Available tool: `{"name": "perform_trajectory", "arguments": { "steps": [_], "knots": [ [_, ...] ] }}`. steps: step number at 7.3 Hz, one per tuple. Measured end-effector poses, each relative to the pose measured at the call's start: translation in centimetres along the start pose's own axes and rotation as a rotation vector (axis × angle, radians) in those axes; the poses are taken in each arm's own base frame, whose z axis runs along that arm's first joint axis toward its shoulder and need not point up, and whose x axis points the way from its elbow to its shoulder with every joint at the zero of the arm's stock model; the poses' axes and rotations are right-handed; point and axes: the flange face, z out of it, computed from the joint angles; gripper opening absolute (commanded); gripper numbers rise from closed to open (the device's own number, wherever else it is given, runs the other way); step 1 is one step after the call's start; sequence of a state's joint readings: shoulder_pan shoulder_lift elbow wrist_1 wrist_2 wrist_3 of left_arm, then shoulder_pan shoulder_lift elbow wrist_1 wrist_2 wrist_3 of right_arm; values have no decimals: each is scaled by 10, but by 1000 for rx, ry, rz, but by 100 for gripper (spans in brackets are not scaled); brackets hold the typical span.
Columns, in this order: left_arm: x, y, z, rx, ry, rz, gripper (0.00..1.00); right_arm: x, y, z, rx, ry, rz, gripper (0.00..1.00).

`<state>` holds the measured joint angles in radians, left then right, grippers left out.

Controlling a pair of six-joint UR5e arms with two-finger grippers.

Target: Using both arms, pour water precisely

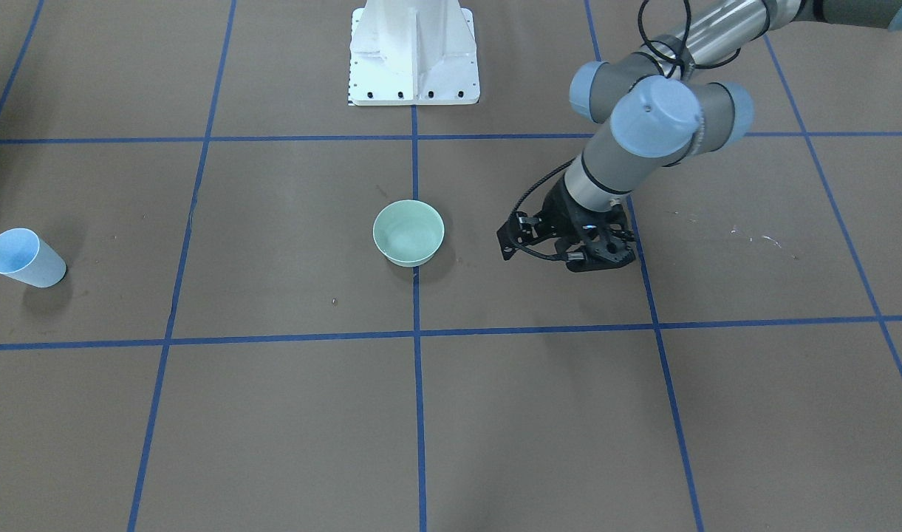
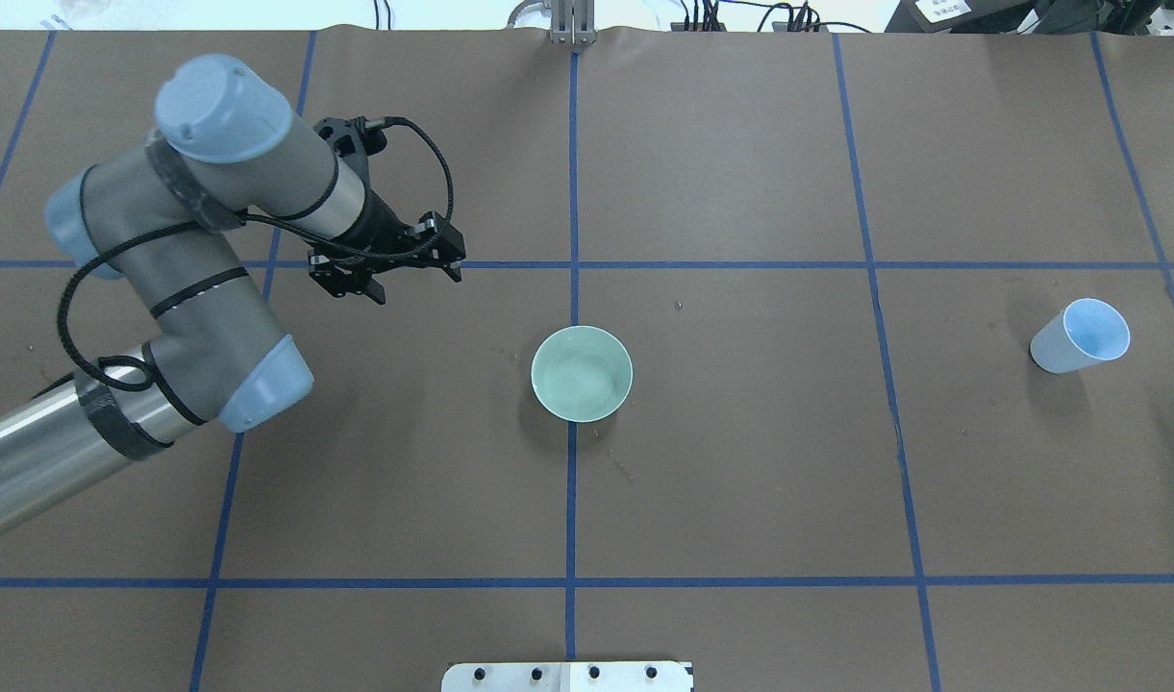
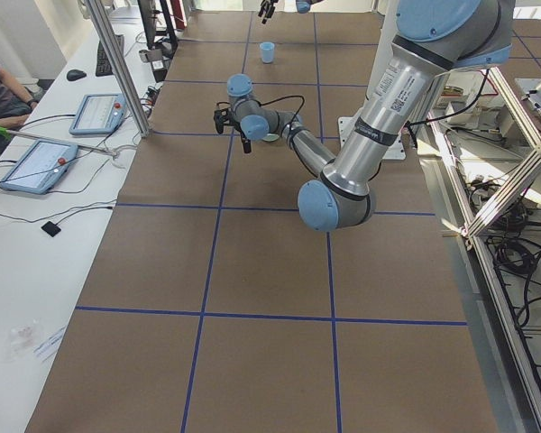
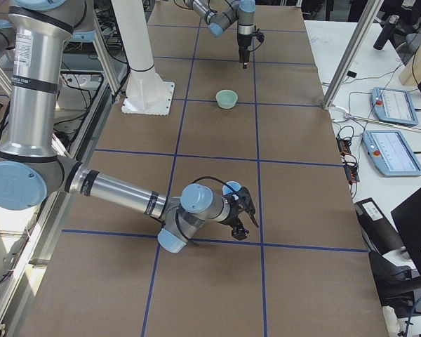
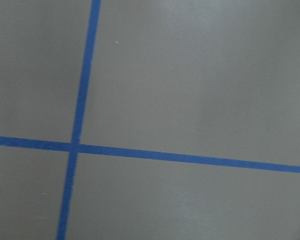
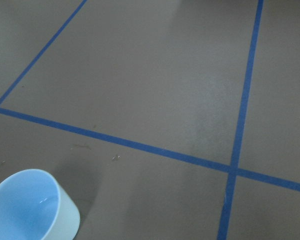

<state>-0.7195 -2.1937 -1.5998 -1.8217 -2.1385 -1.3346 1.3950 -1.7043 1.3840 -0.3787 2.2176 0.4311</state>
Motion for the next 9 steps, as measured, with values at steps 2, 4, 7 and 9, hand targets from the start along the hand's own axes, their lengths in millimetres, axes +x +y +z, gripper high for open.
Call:
{"name": "perform_trajectory", "arguments": {
  "steps": [2, 4, 7, 9],
  "knots": [
    [58, 53, 34, -15, -87, 26, 98, 1, -59, 7, -71, 27, 9, 99],
    [90, 84, 73, -41, -133, 56, 89, -5, -101, 5, -149, 38, -7, 99],
    [99, 93, 95, -57, -148, 69, 57, -4, -116, -8, -285, 50, -149, 99],
    [100, 93, 96, -59, -147, 72, 11, -19, -127, -28, -346, 43, -210, 99]
  ]
}}
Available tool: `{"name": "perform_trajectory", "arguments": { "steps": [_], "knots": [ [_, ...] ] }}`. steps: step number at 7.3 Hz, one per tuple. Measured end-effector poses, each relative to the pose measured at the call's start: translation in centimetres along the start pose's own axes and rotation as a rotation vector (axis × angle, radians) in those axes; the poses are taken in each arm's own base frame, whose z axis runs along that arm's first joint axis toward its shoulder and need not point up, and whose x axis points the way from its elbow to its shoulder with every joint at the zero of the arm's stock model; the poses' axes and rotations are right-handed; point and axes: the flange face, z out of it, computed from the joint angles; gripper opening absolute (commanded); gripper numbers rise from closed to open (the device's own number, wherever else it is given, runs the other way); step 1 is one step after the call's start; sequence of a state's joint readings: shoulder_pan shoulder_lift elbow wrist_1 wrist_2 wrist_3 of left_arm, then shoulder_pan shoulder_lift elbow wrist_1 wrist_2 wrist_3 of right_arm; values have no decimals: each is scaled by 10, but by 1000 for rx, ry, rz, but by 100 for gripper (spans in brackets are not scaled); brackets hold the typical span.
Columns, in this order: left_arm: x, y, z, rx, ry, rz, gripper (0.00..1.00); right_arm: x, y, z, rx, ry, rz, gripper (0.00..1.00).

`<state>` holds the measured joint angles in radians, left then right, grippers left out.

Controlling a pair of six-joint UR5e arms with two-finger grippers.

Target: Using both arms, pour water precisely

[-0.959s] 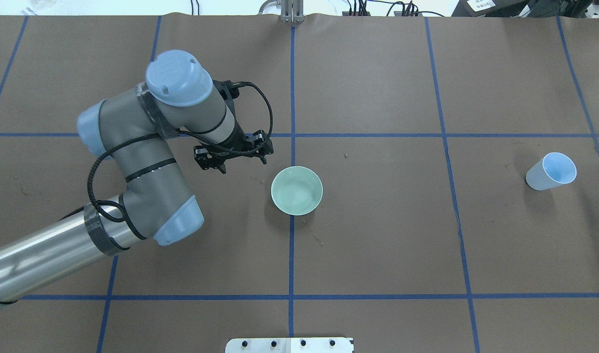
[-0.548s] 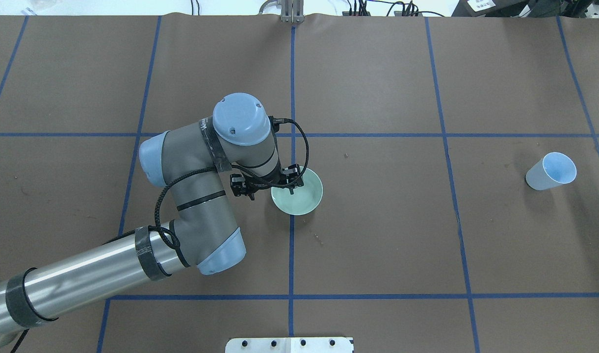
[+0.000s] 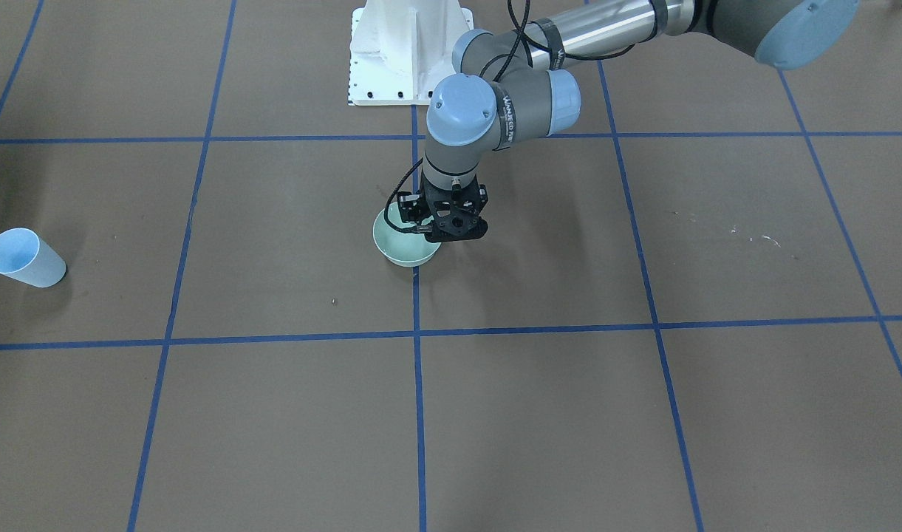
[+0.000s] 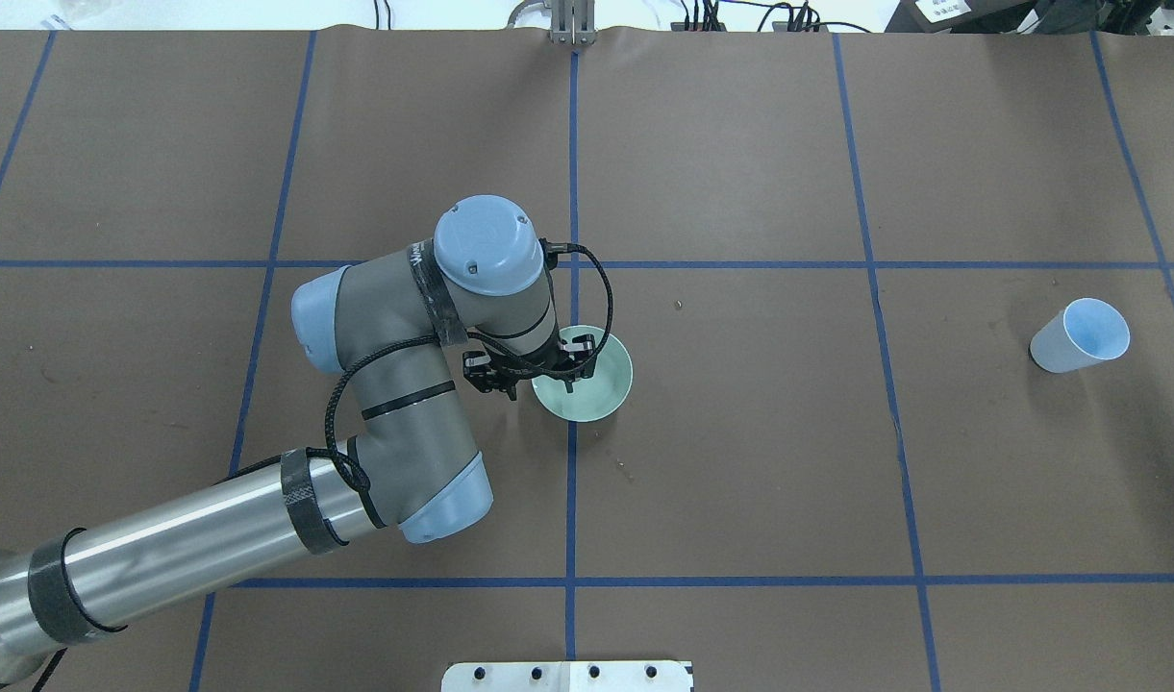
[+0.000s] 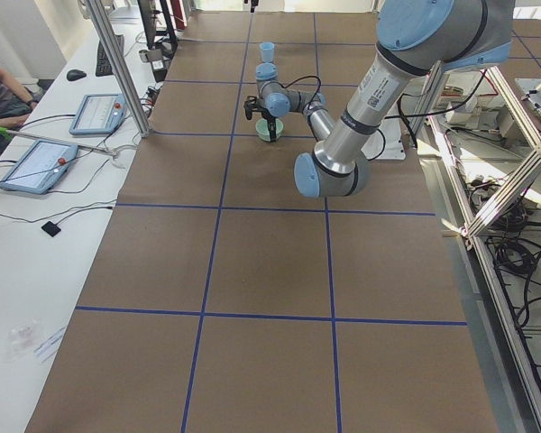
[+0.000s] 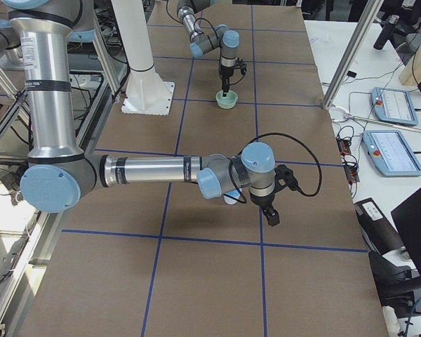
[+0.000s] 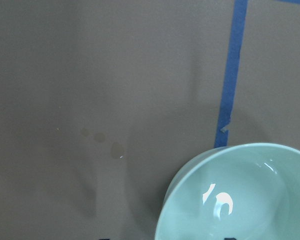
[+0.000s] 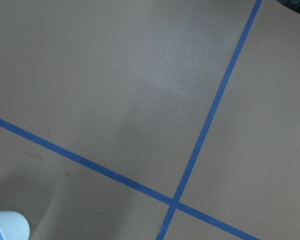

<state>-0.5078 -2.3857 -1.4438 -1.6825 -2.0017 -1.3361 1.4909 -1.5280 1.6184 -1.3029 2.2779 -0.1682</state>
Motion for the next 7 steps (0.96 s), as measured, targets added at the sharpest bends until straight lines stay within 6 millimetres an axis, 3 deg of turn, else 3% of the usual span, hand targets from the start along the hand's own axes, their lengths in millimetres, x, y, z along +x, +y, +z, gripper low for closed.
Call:
{"name": "perform_trajectory", "arguments": {
  "steps": [1, 4, 6, 7],
  "knots": [
    [0, 0, 0, -2, 0, 0, 0, -6, -2, -10, -8, 0, -6, 99],
    [-2, -4, -5, -2, 4, -6, 0, -11, -4, -17, -12, -1, -9, 99],
    [-19, -39, -43, -22, 43, -48, 0, -11, -4, -17, -14, -5, -6, 99],
    [-46, -62, -69, -37, 71, -71, 0, -12, -3, -17, -15, -23, -1, 99]
  ]
}}
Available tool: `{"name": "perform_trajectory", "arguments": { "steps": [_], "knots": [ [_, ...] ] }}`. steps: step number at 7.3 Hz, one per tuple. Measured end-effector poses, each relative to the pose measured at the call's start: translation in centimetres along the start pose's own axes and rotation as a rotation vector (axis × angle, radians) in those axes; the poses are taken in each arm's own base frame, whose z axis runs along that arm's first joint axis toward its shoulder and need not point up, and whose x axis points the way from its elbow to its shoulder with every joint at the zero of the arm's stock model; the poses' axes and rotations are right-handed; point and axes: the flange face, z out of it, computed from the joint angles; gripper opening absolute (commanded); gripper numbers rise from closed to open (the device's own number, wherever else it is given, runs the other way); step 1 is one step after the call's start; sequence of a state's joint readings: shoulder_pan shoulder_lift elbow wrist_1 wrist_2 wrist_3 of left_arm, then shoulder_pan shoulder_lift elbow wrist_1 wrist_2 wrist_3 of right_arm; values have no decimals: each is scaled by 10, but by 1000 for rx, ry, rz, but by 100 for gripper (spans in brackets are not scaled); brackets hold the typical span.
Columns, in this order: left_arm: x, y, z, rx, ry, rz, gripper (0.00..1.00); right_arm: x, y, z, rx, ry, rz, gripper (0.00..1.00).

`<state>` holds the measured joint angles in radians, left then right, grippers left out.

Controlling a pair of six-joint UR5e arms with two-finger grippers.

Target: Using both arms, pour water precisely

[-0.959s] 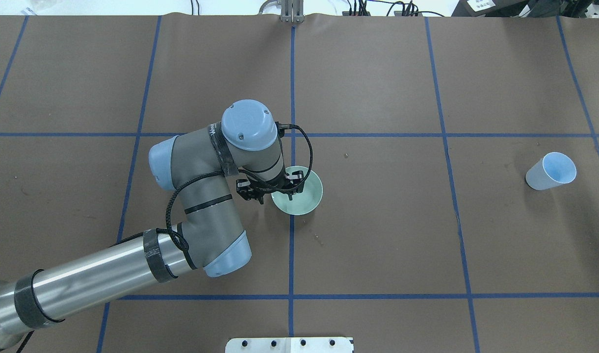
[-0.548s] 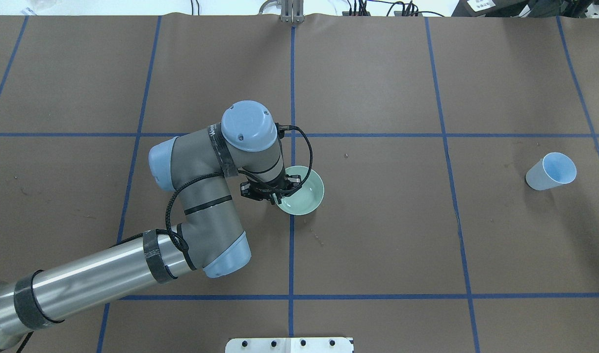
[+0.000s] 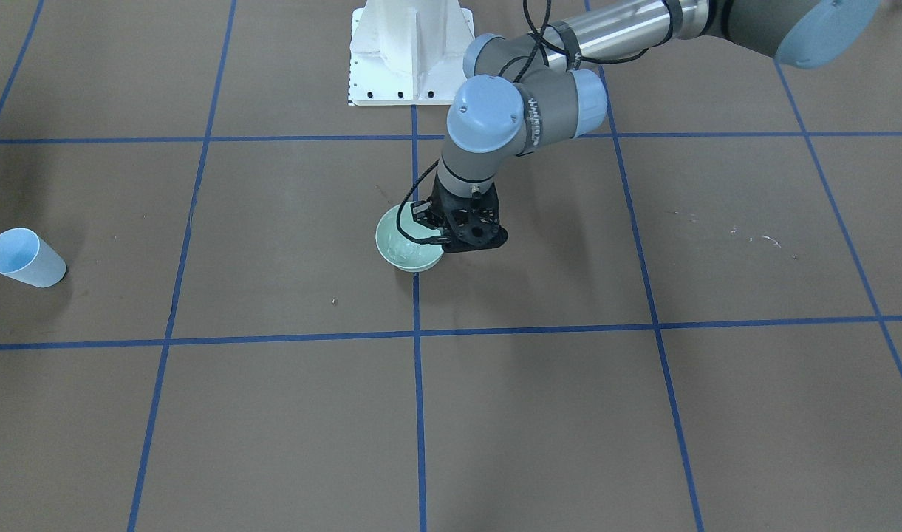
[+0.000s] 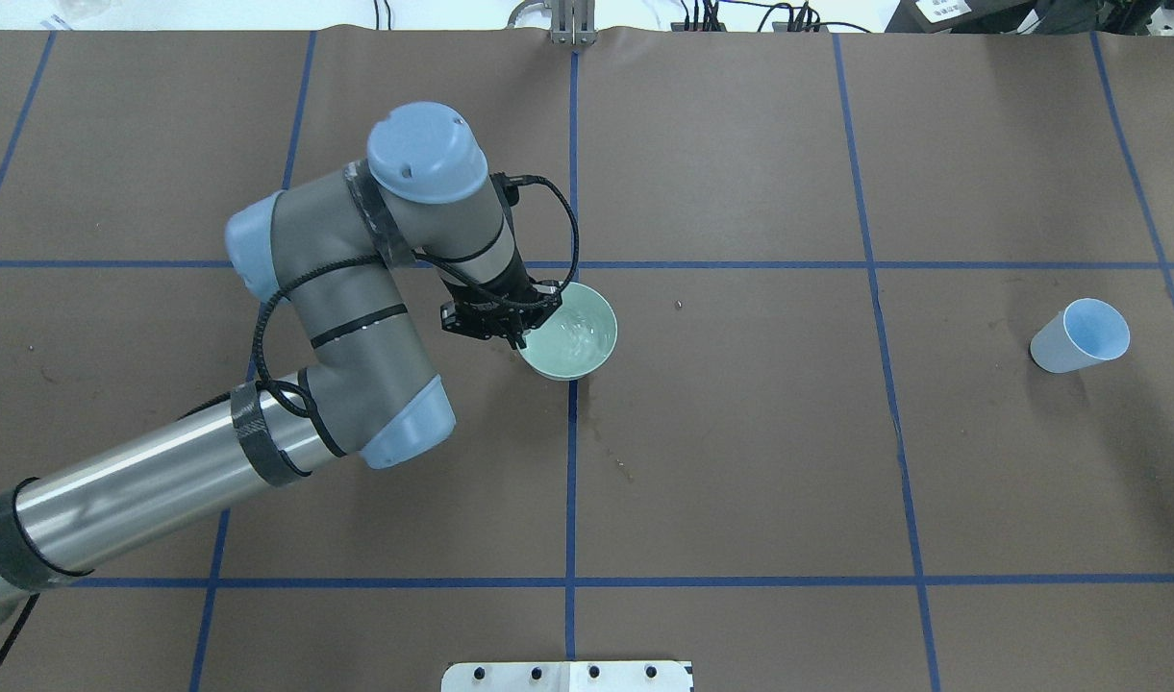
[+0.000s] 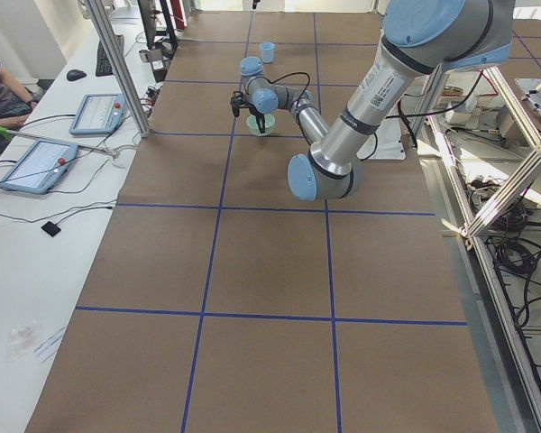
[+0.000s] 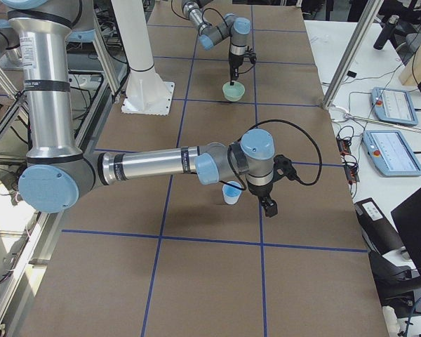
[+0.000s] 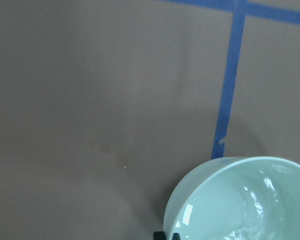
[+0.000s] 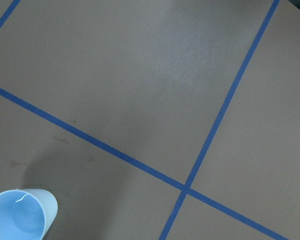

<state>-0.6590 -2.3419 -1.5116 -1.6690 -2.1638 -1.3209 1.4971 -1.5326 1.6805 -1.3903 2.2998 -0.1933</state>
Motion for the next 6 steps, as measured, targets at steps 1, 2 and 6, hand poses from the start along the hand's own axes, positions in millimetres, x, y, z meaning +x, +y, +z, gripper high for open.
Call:
{"name": "perform_trajectory", "arguments": {
  "steps": [1, 2, 6],
  "knots": [
    [-43, -18, -26, -5, 19, 5, 0, -1, 2, 0, -1, -28, 9, 99],
    [-99, -29, -46, -5, 25, 42, 0, -1, 4, 0, -3, -46, 18, 99],
    [-321, -76, -90, -31, -8, 230, 0, -6, 8, -4, -5, -66, 27, 99]
  ]
}}
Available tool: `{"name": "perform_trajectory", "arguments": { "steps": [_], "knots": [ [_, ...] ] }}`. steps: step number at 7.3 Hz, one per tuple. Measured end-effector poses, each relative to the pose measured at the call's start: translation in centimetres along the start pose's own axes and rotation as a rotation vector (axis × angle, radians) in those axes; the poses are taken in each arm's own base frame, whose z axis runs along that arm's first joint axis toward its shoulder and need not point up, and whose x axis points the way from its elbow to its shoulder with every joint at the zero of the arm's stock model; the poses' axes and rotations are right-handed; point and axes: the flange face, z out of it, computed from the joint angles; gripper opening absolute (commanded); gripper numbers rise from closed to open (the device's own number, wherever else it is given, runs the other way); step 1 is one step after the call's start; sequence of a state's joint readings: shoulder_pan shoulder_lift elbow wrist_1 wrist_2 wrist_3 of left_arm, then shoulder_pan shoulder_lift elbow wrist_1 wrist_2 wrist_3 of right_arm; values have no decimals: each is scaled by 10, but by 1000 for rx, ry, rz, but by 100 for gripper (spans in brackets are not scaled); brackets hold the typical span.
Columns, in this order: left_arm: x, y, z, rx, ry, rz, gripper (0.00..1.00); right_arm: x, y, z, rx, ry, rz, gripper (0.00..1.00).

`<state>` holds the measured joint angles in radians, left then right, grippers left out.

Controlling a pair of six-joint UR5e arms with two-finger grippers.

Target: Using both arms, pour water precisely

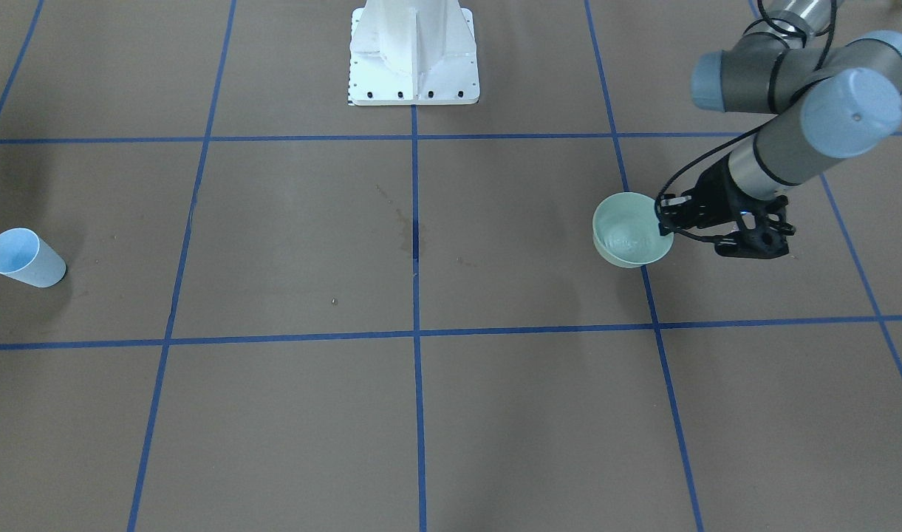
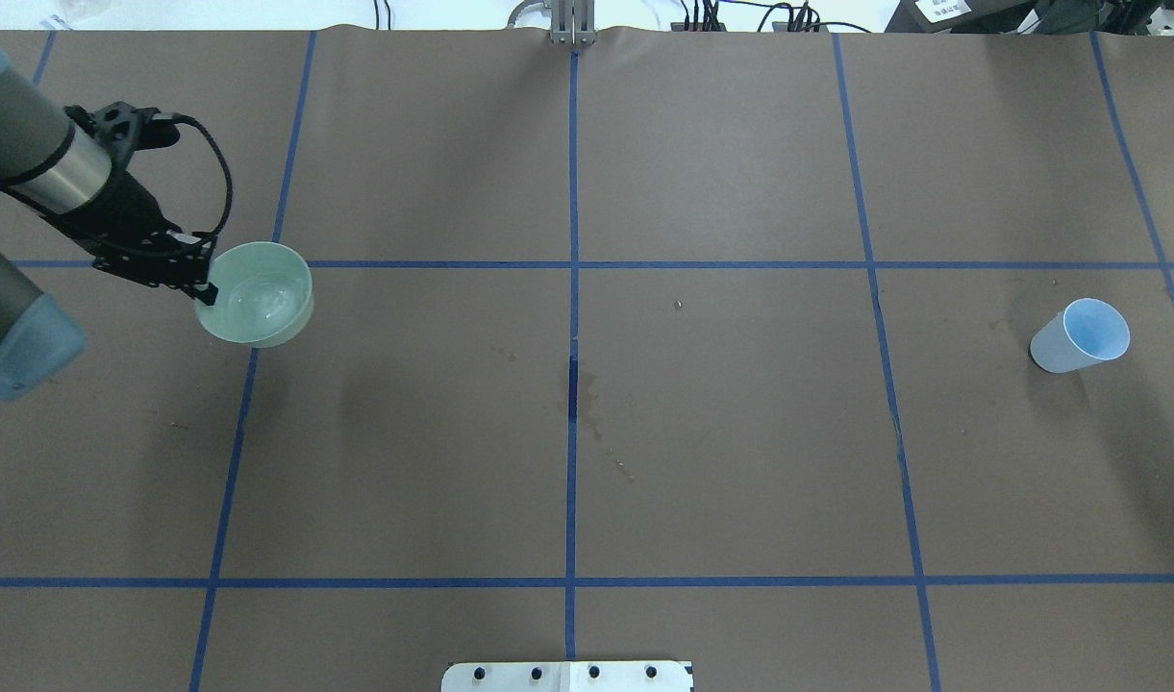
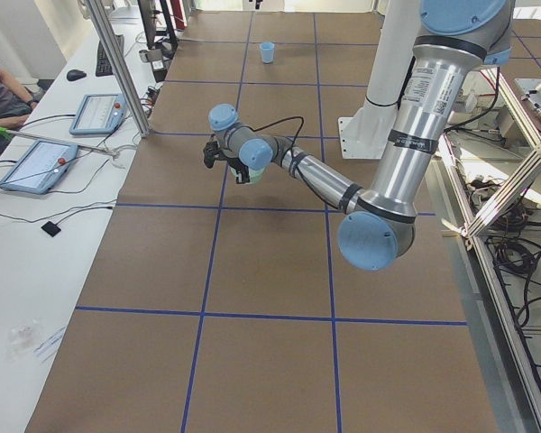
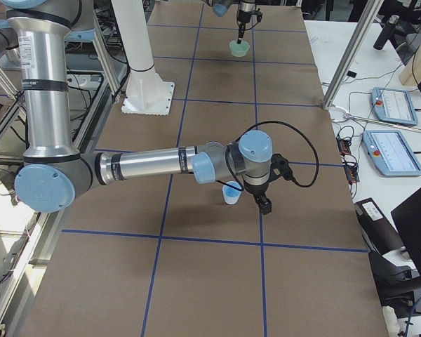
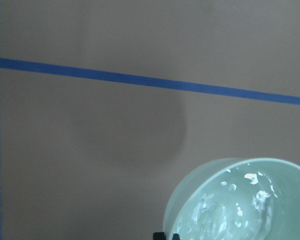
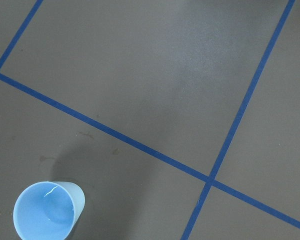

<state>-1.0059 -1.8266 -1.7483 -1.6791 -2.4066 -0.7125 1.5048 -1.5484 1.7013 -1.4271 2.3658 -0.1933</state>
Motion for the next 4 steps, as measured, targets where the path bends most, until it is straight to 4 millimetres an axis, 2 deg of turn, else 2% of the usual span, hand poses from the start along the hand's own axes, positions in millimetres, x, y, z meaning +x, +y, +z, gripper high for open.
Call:
{"name": "perform_trajectory", "arguments": {
  "steps": [2, 4],
  "knots": [
    [-91, -3, -2, -11, -42, 79, 0, -2, 0, -1, 2, -1, -2, 99],
    [-173, 5, 6, -37, -39, 155, 0, -2, 1, -2, 3, -1, -3, 99]
  ]
}}
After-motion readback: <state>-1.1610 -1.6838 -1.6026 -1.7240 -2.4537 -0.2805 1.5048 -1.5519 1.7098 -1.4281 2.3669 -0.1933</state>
